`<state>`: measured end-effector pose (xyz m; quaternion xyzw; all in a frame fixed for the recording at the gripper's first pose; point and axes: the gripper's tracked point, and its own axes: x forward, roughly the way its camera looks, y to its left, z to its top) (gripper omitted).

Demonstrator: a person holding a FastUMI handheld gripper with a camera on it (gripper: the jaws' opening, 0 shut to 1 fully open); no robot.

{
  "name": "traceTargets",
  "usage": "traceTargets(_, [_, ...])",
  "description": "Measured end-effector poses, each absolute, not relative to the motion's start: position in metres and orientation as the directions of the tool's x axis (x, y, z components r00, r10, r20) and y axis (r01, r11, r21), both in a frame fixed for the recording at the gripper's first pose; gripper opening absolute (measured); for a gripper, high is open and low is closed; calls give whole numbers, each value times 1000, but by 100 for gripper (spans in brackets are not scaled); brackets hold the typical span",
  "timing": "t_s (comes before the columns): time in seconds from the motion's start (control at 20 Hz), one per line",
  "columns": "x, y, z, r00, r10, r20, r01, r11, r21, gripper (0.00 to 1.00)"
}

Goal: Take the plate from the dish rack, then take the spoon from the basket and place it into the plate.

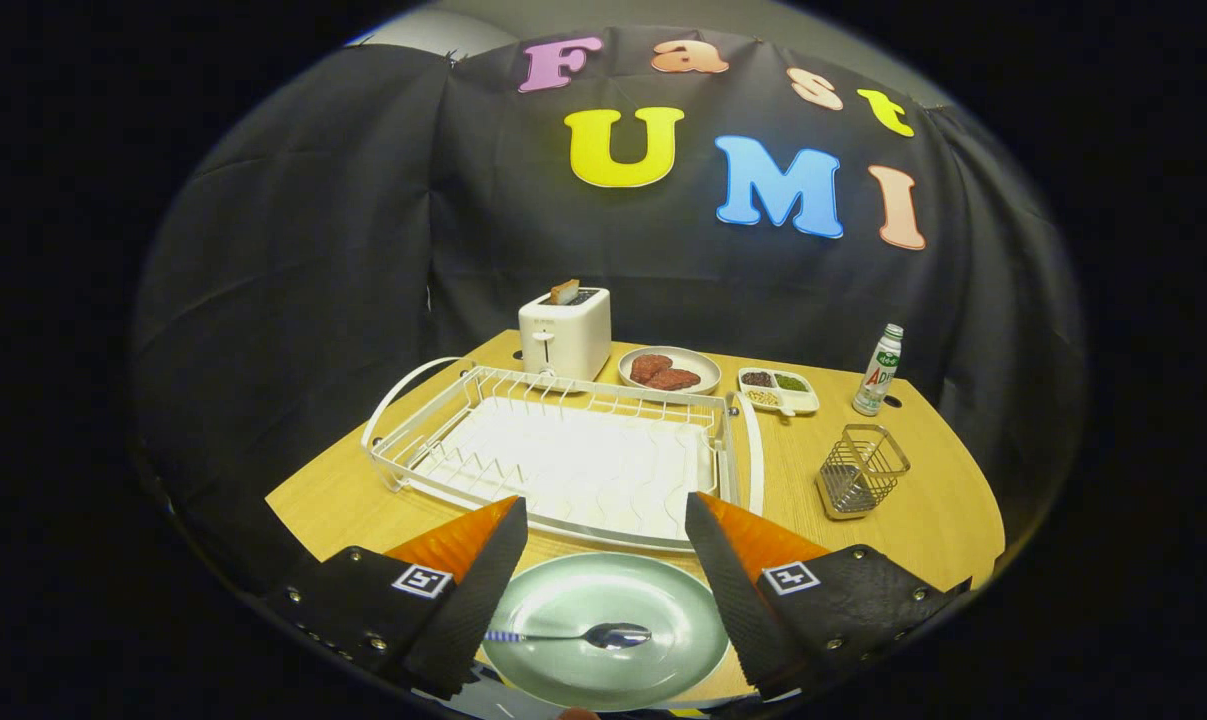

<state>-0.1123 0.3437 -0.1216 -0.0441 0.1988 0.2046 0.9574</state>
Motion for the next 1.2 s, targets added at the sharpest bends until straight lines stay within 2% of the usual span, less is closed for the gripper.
traceTargets(0.25, [-97, 340, -90, 857, 373, -354, -400, 917, -2, 97])
traceTargets(0.5, [-67, 300, -21, 926, 298, -231, -304, 953, 13, 96])
traceTargets(0.8, [-21, 206, 51, 982, 163, -95, -163, 987, 8, 96])
traceTargets(1.2, [27, 64, 65, 1000, 14, -21, -14, 1000, 9, 96])
